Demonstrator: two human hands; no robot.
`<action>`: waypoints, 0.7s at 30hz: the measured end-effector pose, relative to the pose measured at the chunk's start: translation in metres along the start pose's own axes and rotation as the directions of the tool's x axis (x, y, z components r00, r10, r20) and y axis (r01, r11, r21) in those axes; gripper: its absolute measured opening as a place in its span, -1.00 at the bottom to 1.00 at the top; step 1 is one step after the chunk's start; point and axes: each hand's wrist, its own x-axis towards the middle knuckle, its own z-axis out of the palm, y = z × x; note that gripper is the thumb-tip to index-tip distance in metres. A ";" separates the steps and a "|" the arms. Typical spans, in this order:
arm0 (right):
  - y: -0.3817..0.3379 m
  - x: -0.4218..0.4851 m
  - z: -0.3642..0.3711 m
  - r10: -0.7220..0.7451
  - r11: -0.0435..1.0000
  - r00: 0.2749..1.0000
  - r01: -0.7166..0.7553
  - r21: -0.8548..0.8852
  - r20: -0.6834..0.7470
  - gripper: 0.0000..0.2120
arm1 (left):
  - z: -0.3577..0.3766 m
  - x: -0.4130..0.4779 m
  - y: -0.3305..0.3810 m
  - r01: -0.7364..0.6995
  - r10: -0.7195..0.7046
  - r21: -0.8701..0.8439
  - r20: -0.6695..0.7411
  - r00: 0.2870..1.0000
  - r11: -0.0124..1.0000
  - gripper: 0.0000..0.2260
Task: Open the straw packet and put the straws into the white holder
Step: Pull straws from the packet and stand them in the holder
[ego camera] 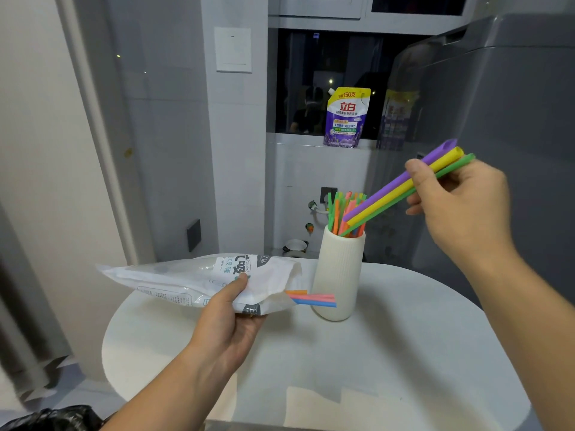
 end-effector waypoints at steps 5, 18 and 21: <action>-0.001 0.010 0.009 0.024 0.994 0.991 -0.010 -0.110 0.133 -0.73 | 0.000 0.000 0.001 0.006 -0.006 0.007 0.000 1.000 1.000 -0.76; -0.001 0.032 0.039 0.072 0.958 0.968 0.000 -0.285 0.241 -0.74 | 0.003 -0.004 0.001 0.029 -0.029 0.024 -0.006 1.000 0.999 -0.84; 0.003 0.038 0.046 0.096 0.948 0.957 -0.004 -0.317 0.274 -0.72 | 0.002 -0.003 0.001 0.033 -0.033 0.023 -0.010 0.999 0.999 -0.84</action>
